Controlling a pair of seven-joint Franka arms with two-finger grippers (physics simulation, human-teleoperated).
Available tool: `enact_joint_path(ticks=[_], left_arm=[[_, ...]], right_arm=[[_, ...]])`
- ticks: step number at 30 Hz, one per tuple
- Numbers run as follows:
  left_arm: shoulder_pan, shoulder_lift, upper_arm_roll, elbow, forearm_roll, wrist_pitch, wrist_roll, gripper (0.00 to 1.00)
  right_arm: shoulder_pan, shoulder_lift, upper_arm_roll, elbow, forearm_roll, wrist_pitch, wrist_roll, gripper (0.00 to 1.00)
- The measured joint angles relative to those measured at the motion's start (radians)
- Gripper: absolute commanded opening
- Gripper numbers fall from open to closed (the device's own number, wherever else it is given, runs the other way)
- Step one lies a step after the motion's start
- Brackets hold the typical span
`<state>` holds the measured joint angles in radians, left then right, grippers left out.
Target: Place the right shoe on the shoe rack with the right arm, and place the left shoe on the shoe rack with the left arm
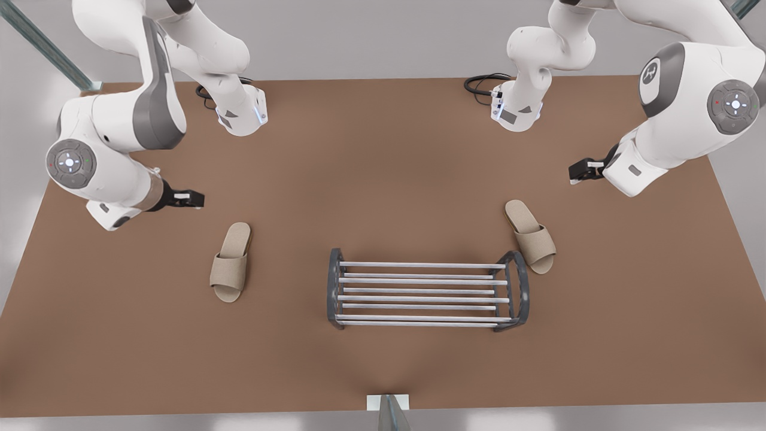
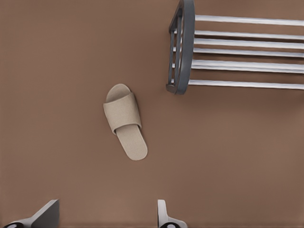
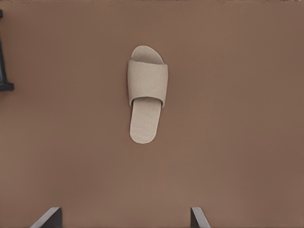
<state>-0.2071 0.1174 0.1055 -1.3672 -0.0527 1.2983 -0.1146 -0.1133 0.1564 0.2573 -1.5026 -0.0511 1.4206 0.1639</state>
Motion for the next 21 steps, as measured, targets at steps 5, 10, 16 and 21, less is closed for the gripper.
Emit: enact_joint_path(ticks=[5, 10, 16, 21], left_arm=[[0.004, 0.015, 0.001, 0.0, 0.0, -0.007, 0.0, 1.0], [-0.211, 0.011, 0.0, -0.112, 0.236, 0.016, -0.091, 1.0], [-0.418, -0.308, 0.001, -0.773, 0.459, 0.347, -0.362, 1.0], [-0.358, -0.268, 0.035, -1.036, 0.588, 0.737, -0.736, 1.0]], right_arm=[[-0.082, 0.007, 0.001, -0.031, 0.115, 0.041, -0.018, 1.0], [-0.244, 0.044, 0.046, -0.066, 0.2, 0.057, -0.089, 1.0], [-0.881, 0.429, 1.028, -0.077, -0.061, 0.123, -0.12, 1.0], [-0.985, 0.842, 1.485, -0.303, -0.699, 0.145, -0.094, 1.0]])
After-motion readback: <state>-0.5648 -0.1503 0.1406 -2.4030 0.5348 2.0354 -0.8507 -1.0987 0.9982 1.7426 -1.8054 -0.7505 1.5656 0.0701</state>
